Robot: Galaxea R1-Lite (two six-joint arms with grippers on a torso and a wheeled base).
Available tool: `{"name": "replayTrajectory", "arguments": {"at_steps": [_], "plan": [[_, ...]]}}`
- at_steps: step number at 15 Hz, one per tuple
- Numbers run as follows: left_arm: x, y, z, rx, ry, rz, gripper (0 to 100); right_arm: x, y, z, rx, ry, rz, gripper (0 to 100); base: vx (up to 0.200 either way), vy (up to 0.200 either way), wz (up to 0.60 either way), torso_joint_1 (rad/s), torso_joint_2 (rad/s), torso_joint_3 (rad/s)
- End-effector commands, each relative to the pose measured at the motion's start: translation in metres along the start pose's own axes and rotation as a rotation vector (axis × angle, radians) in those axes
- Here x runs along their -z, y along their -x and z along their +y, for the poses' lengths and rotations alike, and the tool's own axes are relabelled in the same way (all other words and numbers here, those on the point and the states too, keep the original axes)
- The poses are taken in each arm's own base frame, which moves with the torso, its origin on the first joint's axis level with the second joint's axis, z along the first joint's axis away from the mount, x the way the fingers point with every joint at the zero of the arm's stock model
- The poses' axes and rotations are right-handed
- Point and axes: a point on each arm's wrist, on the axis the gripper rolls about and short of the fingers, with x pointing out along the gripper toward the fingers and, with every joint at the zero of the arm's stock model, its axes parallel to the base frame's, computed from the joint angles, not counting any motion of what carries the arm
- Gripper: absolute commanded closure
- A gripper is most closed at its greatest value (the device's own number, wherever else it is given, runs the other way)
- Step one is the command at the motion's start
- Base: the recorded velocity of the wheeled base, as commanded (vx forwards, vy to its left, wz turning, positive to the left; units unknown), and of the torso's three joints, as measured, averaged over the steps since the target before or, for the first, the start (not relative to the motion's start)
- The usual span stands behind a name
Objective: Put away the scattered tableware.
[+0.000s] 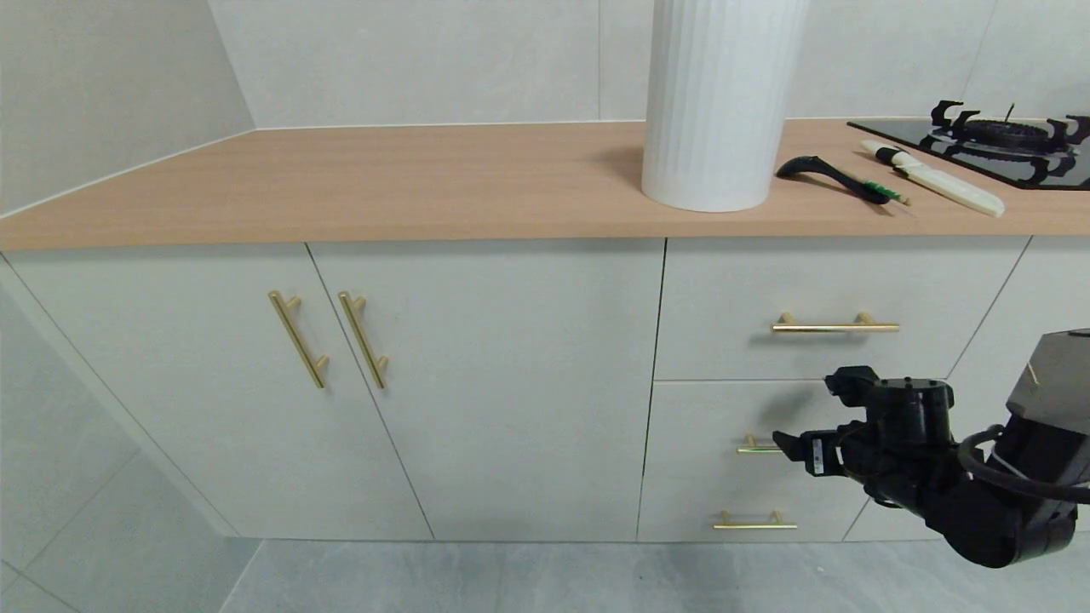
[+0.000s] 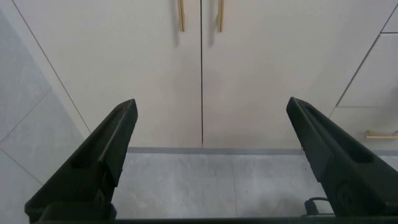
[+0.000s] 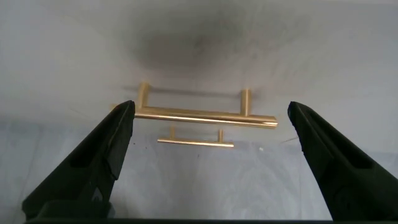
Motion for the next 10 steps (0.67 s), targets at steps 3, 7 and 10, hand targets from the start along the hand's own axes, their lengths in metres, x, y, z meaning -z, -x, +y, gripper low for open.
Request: {"name": "replayTrajectory", "arguments": {"at_steps": [3, 7, 10], "plan": [[0.0, 0.0, 0.0, -0.002, 0.0, 0.001, 0, 0.014, -0.021, 0.002, 0.031, -0.032, 0.036, 0, 0.0, 0.0, 0.0, 0.0, 0.0, 0.0], [0.0, 0.0, 0.0, -0.002, 0.0, 0.001, 0, 0.016, -0.029, 0.003, 0.041, -0.043, 0.035, 0, 0.0, 0.0, 0.0, 0.0, 0.0, 0.0], [0.0, 0.0, 0.0, -0.002, 0.0, 0.001, 0, 0.021, -0.038, 0.003, 0.07, -0.048, 0.003, 0, 0.0, 0.0, 0.0, 0.0, 0.0, 0.0]]}}
